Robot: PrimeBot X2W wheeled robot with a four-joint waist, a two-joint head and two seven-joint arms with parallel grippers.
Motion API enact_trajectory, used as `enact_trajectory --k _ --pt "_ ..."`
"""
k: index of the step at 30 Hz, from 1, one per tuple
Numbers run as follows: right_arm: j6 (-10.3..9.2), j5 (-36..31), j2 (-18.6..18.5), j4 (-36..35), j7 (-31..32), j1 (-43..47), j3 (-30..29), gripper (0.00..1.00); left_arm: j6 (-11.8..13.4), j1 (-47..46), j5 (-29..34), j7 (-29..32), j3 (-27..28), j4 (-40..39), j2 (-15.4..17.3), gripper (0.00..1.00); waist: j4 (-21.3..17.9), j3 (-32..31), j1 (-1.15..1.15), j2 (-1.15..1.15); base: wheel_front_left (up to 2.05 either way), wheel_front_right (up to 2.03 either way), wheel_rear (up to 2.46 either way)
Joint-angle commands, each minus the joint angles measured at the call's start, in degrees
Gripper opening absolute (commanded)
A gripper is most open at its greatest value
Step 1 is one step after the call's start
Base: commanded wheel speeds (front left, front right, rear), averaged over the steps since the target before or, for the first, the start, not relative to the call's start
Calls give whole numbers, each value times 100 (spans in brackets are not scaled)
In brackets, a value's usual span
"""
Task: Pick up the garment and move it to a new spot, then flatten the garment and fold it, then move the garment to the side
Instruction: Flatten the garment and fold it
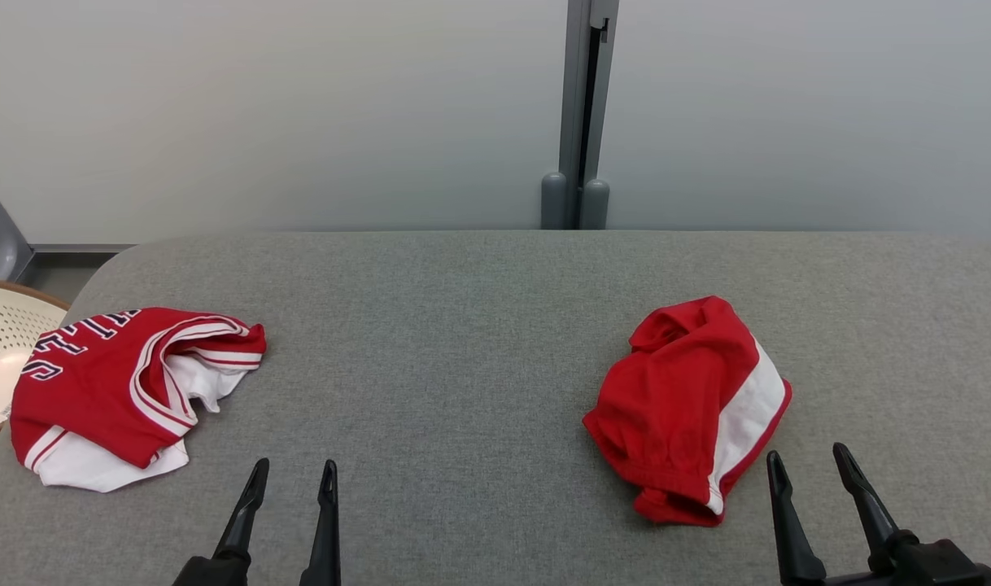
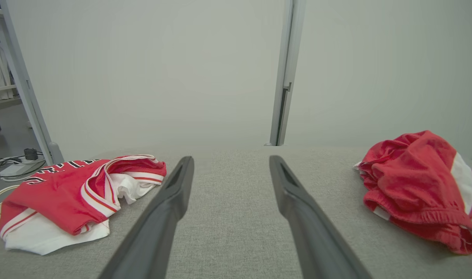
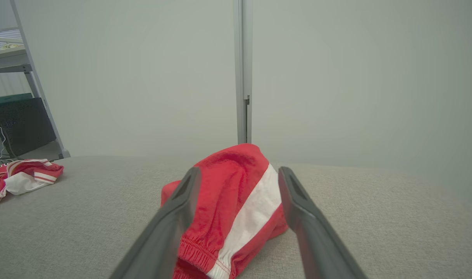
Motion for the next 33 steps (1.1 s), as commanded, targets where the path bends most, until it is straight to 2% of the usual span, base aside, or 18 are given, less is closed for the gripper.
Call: enact_trajectory --k 1,8,22,25,29,33 --pt "-1 17 -15 -1 -2 -49 3 100 21 -35 -19 -26 -3 -32 7 100 -31 -12 0 0 0 0 0" --pt "-1 15 -15 10 -2 -92 28 100 107 -52 -75 -26 -65 -33 5 100 -68 -39 0 0 0 0 0" --pt "-1 38 -14 115 -2 -143 29 100 1 -123 -118 -26 -220 254 4 100 -140 54 0 0 0 0 0" --pt "-1 -31 -17 108 -2 -216 -49 100 -108 -299 -65 -27 -282 383 6 100 -210 174 0 0 0 0 0" --pt "-1 -94 -15 11 -2 -431 -235 100 -389 -655 -206 -26 -419 435 3 100 -398 488 0 0 0 0 0" --pt "-1 -174 -16 -102 -2 -744 -296 100 -679 -971 -420 -19 -836 604 4 100 -588 926 0 0 0 0 0"
